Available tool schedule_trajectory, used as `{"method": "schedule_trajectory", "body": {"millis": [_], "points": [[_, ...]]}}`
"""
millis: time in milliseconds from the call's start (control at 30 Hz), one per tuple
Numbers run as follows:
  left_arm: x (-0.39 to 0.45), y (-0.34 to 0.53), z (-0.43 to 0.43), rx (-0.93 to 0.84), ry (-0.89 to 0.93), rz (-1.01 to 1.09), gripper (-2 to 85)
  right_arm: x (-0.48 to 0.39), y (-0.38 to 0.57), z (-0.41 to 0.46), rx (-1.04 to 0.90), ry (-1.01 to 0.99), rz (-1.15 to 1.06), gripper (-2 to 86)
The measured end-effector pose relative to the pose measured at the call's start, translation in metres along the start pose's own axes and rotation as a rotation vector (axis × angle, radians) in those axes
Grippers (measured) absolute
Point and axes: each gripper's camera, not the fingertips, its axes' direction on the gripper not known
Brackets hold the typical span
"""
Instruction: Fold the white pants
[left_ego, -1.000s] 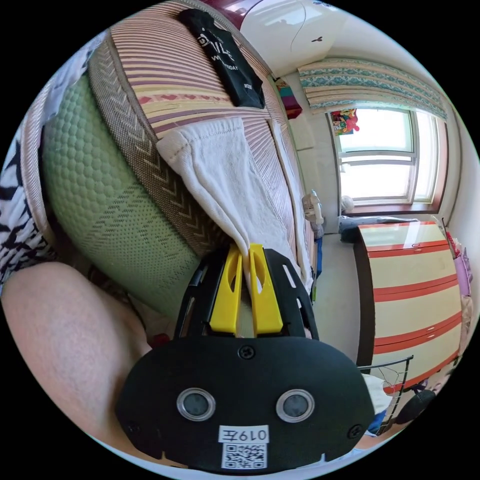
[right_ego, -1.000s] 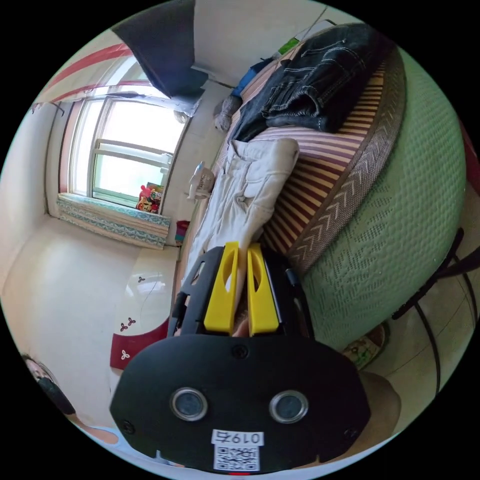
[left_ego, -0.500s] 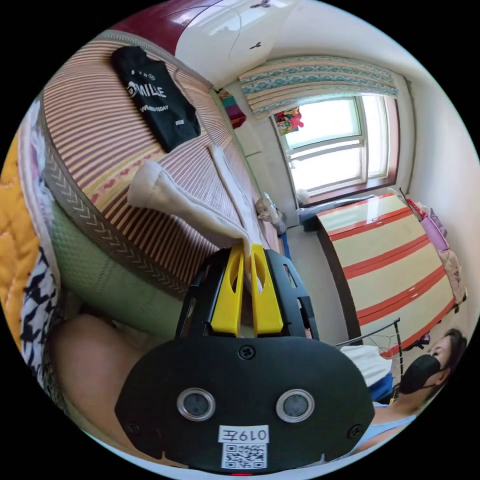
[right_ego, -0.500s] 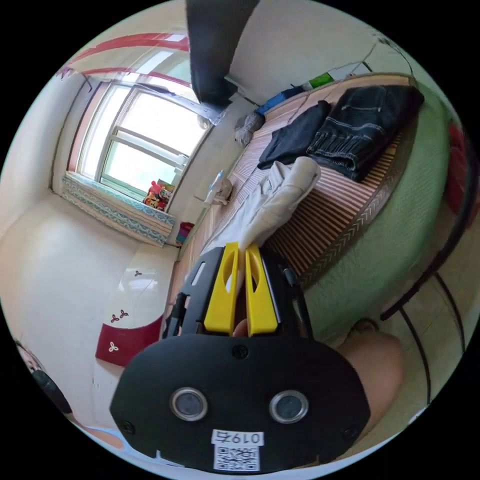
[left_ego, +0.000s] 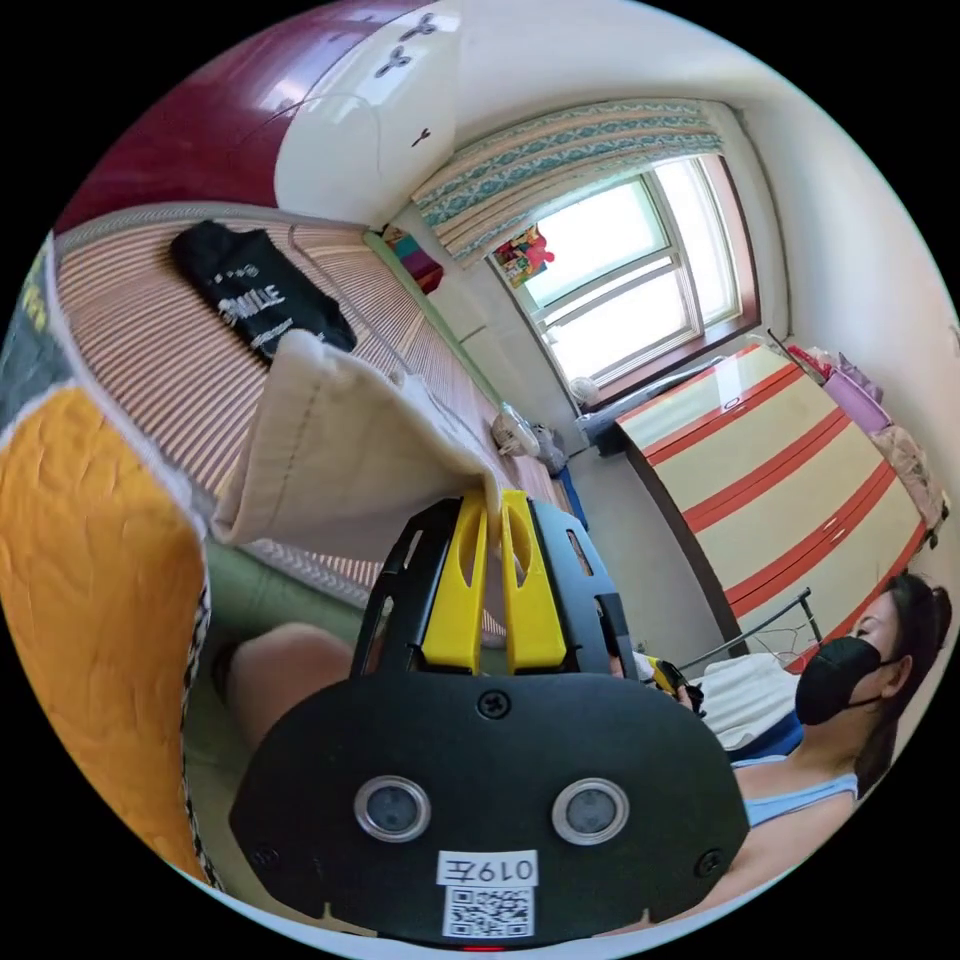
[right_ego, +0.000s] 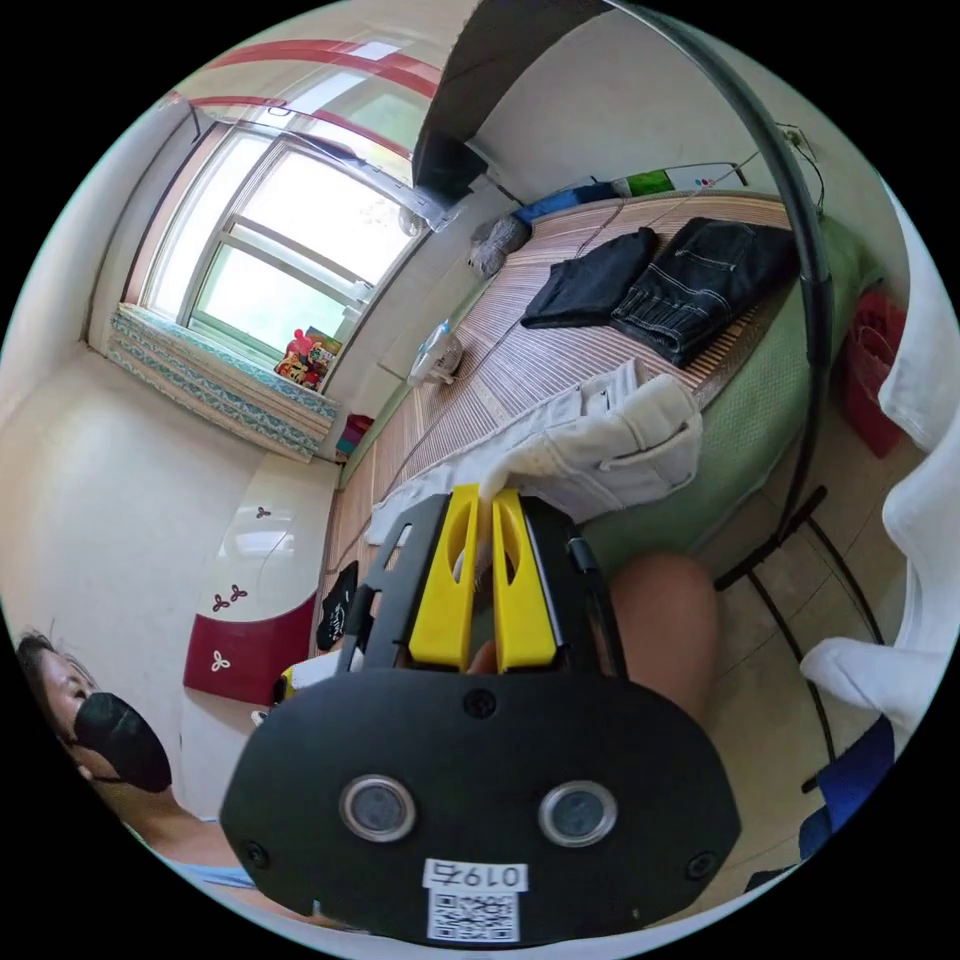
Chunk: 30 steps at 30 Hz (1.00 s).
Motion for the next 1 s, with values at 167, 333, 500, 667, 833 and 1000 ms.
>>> {"method": "schedule_trajectory", "body": {"millis": [167,333,500,667,833,1000], "points": [[0.069,-0.108,0.104,-0.003,-0.112,0.071,3.1,-0.003,-0.061,0.036,0.020,-0.057,0.075,0.3],[0.108,-0.202,0.250,-0.151,-0.296,0.061,3.5,0.010,-0.140,0.106,-0.047,0.011,0.169,0.4],[0.121,-0.262,0.391,-0.290,-0.480,0.031,3.8,0.027,-0.213,0.180,-0.106,0.141,0.254,0.4],[0.117,-0.299,0.496,-0.388,-0.595,-0.044,3.8,0.071,-0.258,0.241,-0.209,0.194,0.393,0.1],[0.126,-0.329,0.547,-0.448,-0.631,-0.022,3.7,0.084,-0.271,0.243,-0.213,0.132,0.421,0.0],[0.124,-0.349,0.584,-0.477,-0.678,-0.031,3.6,0.091,-0.281,0.245,-0.199,0.064,0.457,1.7]]}}
